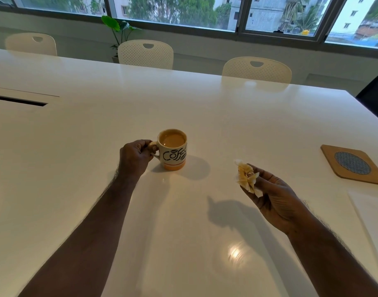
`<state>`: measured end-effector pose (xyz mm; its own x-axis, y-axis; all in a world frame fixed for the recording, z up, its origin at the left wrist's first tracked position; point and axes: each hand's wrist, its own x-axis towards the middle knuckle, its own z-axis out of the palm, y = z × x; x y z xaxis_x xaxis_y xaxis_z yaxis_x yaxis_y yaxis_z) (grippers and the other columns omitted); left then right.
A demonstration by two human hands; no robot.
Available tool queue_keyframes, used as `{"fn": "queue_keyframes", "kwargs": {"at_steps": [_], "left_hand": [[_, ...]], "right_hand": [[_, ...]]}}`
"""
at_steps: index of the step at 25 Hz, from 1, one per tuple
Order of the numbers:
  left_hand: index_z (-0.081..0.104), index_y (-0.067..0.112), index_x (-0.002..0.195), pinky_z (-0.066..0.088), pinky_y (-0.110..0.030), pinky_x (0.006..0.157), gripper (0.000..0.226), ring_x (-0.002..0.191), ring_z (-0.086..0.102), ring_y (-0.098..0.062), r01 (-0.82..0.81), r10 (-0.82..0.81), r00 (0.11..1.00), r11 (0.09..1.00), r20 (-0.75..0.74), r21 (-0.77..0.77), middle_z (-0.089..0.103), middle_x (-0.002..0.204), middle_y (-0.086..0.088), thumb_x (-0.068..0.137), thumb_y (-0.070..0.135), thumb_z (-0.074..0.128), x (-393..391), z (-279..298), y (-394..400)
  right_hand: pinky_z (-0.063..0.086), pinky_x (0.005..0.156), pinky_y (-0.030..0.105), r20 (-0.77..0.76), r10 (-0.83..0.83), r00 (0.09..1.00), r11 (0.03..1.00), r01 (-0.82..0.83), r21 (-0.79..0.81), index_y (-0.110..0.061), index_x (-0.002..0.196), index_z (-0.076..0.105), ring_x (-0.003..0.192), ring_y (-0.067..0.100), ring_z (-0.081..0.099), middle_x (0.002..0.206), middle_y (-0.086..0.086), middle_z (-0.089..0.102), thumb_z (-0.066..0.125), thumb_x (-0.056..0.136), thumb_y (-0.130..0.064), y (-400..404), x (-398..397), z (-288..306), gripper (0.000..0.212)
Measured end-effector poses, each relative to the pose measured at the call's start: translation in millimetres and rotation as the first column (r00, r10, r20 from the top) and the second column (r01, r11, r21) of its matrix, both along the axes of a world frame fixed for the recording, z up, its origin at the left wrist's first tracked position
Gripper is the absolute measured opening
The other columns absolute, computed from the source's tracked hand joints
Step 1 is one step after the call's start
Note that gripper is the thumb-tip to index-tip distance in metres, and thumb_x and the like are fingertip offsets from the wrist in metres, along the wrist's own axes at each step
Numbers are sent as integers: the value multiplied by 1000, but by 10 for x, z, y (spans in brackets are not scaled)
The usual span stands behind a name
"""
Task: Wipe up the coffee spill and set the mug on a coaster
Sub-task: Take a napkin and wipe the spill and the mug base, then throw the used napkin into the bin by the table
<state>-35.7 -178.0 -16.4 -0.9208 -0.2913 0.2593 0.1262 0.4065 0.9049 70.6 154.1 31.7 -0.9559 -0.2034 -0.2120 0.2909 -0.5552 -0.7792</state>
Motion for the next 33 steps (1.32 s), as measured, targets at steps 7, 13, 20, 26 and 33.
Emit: {"fn": "queue_keyframes", "kwargs": {"at_steps": [7, 13, 20, 26, 33], "left_hand": [[73, 11, 106, 61, -46, 75, 21, 85, 72, -23, 5, -4, 1000, 1000, 23, -22, 74, 92, -8, 88, 22, 69, 23, 8, -22], [57, 15, 133, 47, -34, 98, 44, 117, 62, -26, -14, 45, 990, 975, 134, -222, 62, 132, -7, 92, 27, 64, 205, 216, 45], [65, 4, 110, 35, -57, 107, 24, 128, 50, -30, -124, -136, 858, 881, -495, -456, 61, 128, -13, 89, 12, 56, 833, 499, 535], [47, 19, 139, 10, -54, 120, 54, 150, 13, -19, 330, -551, 823, 662, -139, -673, 29, 159, -2, 90, 41, 43, 1243, 338, 1560], [-5, 31, 153, -9, -48, 120, 78, 145, -25, -8, 567, -713, 689, 419, 129, -709, -23, 159, 11, 87, 69, 11, 1504, 165, 2589]], "right_hand": [[58, 70, 28, 4, -1, 1000, 998, 1, 57, -6, 98, 76, 97, 27, 70, 110, 17, 70, 96, 40, -19, 51, 58, 9, 64], [57, 72, 28, -6, -12, 1000, 980, 13, 199, -3, 104, 72, 100, 29, 69, 112, 19, 69, 89, 50, -25, 146, 206, 42, 61], [58, 75, 29, -97, -215, 972, 732, 226, 643, -8, 101, 73, 86, 23, 72, 90, 7, 76, 72, 80, -11, 206, 597, 14, 21], [52, 76, 12, -450, -280, 848, 216, 512, 831, -17, 97, 76, 83, -4, 66, 91, -13, 70, 67, 84, -1, 473, 1125, -182, 23], [49, 79, 9, -558, -318, 766, -5, 588, 809, -16, 101, 75, 88, -6, 63, 93, -14, 67, 66, 86, -3, 1181, 1684, -169, 22]]}}
